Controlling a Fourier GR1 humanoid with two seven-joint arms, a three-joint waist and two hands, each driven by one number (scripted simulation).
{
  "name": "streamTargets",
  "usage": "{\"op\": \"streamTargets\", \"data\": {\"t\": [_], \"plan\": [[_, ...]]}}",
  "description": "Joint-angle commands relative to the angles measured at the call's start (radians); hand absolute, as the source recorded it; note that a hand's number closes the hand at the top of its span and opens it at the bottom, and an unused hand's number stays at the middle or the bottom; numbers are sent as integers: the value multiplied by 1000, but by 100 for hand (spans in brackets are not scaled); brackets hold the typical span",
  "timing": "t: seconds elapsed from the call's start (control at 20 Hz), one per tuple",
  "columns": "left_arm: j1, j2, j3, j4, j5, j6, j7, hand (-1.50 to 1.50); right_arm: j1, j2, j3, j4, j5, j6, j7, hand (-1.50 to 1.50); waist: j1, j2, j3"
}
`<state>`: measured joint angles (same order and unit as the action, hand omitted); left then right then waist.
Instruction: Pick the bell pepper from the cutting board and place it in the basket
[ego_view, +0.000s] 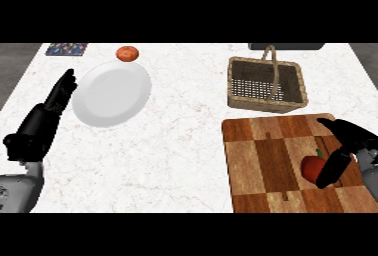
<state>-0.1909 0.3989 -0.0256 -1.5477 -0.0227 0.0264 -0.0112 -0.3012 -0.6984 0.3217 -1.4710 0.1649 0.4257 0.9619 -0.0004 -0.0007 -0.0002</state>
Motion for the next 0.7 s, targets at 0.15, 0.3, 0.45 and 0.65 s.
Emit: {"op": "streamTargets", "data": {"t": [0.15, 0.3, 0.45, 0.65], "plan": [[-30, -45, 27, 78, -31, -30, -43, 0, 24, 114, -31, 43, 125, -20, 19, -150, 1, 1, 0], [14, -17, 74, 11, -11, -72, -30, 0, 63, 90, -82, 13, 111, 46, 3, -150, 1, 0, 0], [26, -27, 75, 43, -31, -84, -95, 0, 57, 155, -63, 14, 154, 24, 44, -150, 2, 1, 0], [-7, -49, 63, -18, -62, -68, 25, 0, 78, 176, -87, 79, 209, 13, -16, -150, 3, 0, 0]]}}
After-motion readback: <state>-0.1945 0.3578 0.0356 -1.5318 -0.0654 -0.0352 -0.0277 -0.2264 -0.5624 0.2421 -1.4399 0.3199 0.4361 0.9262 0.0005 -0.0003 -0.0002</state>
